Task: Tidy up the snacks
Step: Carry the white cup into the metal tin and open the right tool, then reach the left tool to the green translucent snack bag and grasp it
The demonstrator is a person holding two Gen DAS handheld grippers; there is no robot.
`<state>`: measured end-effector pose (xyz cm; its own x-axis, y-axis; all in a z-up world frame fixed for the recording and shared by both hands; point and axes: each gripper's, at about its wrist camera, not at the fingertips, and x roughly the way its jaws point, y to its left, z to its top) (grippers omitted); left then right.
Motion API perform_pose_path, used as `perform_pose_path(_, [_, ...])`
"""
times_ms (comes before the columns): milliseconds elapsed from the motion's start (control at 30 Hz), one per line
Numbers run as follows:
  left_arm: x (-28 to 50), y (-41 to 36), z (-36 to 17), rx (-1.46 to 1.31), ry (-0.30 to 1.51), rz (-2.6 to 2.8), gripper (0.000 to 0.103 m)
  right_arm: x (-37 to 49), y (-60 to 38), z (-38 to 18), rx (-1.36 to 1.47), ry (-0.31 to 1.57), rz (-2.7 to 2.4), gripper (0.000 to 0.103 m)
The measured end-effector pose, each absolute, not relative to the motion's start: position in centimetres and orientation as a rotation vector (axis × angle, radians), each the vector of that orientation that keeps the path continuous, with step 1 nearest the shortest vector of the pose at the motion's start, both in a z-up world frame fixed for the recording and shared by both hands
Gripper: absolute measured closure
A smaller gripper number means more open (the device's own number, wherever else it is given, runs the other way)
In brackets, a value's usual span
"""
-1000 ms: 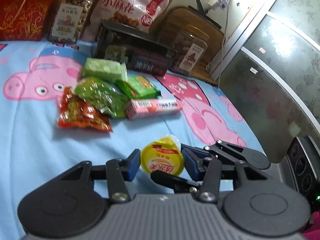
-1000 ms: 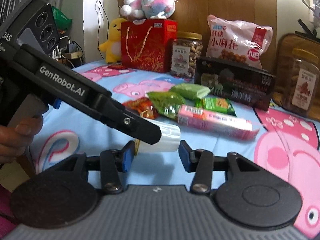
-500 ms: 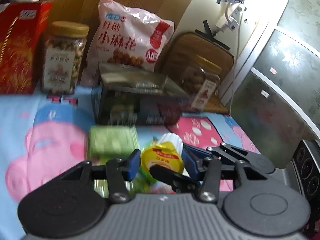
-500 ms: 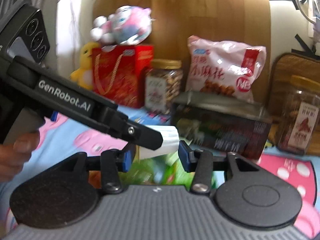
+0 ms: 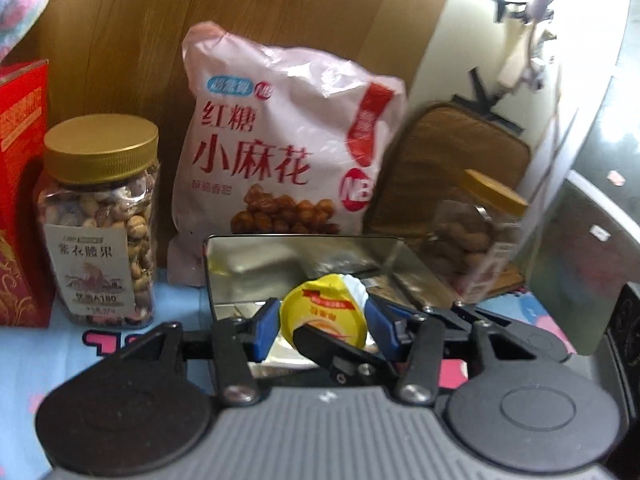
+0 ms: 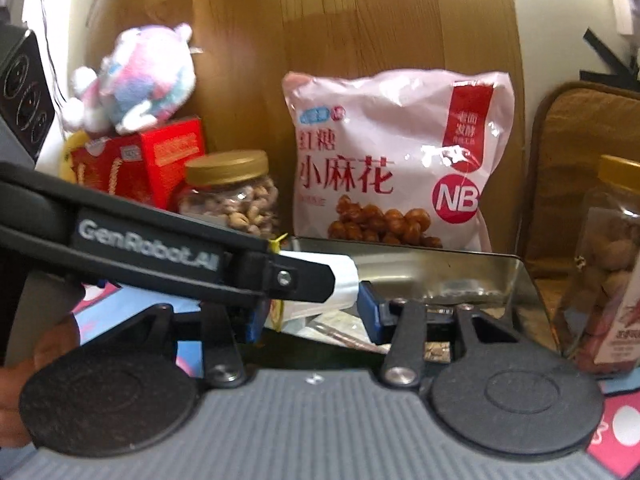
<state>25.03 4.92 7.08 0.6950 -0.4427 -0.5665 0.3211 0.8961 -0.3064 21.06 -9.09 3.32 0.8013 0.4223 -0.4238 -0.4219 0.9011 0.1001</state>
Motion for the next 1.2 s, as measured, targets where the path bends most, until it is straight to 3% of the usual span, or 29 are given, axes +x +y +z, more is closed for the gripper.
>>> perform_pose_path(267, [25.1, 4.8, 5.9, -0.15, 0.655, -0.364, 0.055, 20.5, -9.5, 3.4, 0.004, 0.446, 0.447, 0.051])
perform_pose_path(500, [19.2, 8.4, 7.2, -0.194, 0.582, -0.406, 0.054, 15.6, -11.2, 3.7, 0.085, 0.442, 0.502, 0.05])
perform_pose_path(767, [12.8, 13.1, 2.7, -0.302, 0.7, -0.42, 0.053, 9.7, -11.5, 1.6, 0.092, 0.544, 0.619, 0.05])
perform_pose_path(933, [11.4, 12.8, 1.3, -0.293, 0.739, -0.439, 0.053, 7.4, -9.7, 0.7, -0.034, 0.589, 0.64, 0.05])
perform_pose_path(1167, [10.7, 10.0, 0.3, -0.25, 0.78, -0.472, 0.055, 3.7, -9.1, -0.1, -0.25, 0.499, 0.605, 0.049])
perform_pose_path(1200, [10.4, 9.7, 0.4, -0.256, 0.78, -0.495, 0.06, 3.2, -9.2, -0.4, -0.282, 0.486, 0.59, 0.049])
